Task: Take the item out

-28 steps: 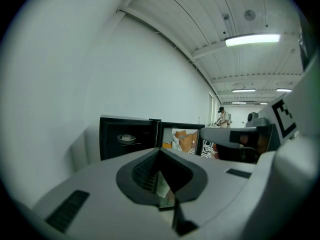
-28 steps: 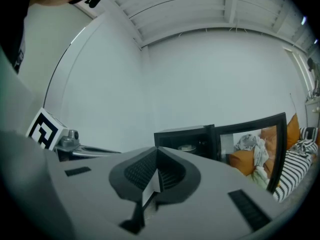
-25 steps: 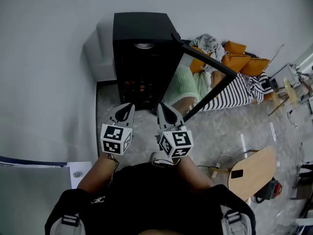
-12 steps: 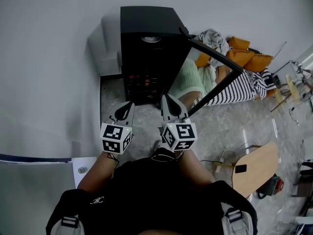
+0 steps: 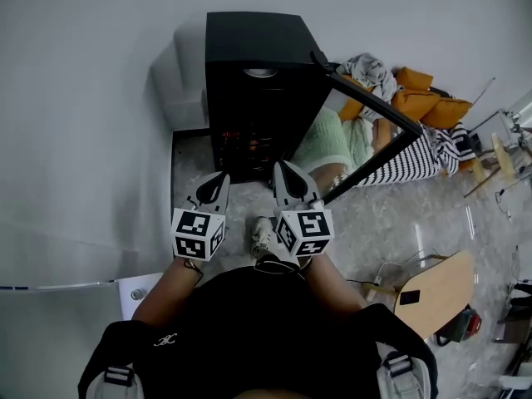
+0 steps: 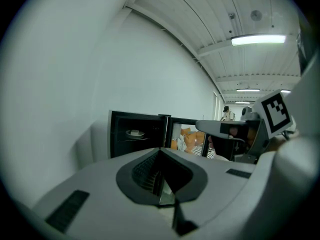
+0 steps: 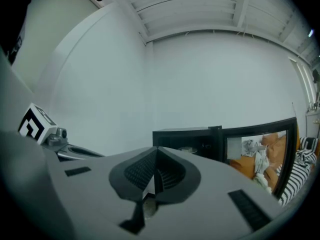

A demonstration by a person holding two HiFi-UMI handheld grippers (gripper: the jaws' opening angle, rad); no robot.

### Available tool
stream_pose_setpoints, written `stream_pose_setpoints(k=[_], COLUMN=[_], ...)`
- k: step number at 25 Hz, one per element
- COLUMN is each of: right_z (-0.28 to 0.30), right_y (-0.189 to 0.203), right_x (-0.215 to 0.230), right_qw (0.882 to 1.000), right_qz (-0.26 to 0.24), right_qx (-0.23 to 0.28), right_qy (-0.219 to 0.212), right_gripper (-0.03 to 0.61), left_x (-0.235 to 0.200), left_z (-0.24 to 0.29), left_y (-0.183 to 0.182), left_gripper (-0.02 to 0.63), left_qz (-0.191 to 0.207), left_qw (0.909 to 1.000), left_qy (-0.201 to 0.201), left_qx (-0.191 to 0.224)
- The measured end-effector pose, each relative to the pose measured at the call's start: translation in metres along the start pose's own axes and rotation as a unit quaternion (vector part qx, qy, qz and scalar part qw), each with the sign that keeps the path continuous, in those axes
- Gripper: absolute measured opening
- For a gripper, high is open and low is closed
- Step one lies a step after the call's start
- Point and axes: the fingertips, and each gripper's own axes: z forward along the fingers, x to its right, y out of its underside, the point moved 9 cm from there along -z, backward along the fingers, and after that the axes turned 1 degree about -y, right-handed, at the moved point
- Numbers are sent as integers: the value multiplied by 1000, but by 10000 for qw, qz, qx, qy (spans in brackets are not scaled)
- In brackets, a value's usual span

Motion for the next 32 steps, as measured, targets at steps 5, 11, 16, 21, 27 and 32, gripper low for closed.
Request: stream_pose_setpoints(k=[5,11,16,21,27,32], right_z=[32,80,117,151,181,196], right_y=[-1,-11,-13,-10,-1,3], right_x=[35,78,102,121,146,160], right_qw=[10000,9995,9981,9952,9924,9888], right_qz=[29,-231,-345,-537,-713,-689], right_qx=[-28,-46,-113,-214,-283,-421], right_qy=[-22,-211,-507,-783,-965,-1252], right_gripper=[8,8,8,8,8,8], left_x=[-4,-18,-27,-36,-46,-52], left_z=[47,109,155,193,238,261], left_y=[-10,-30,-38,-35,-30,-28], left_gripper=[8,8,8,8,8,8], left_qz=[126,87,-4,-347,-363,-814], left_qw=[9999,9998,9997,9990,9982,9940], left_qy=[43,-62,-93,-100,-315,-549], left_qx=[-100,-160,-219,-257,-370,-479])
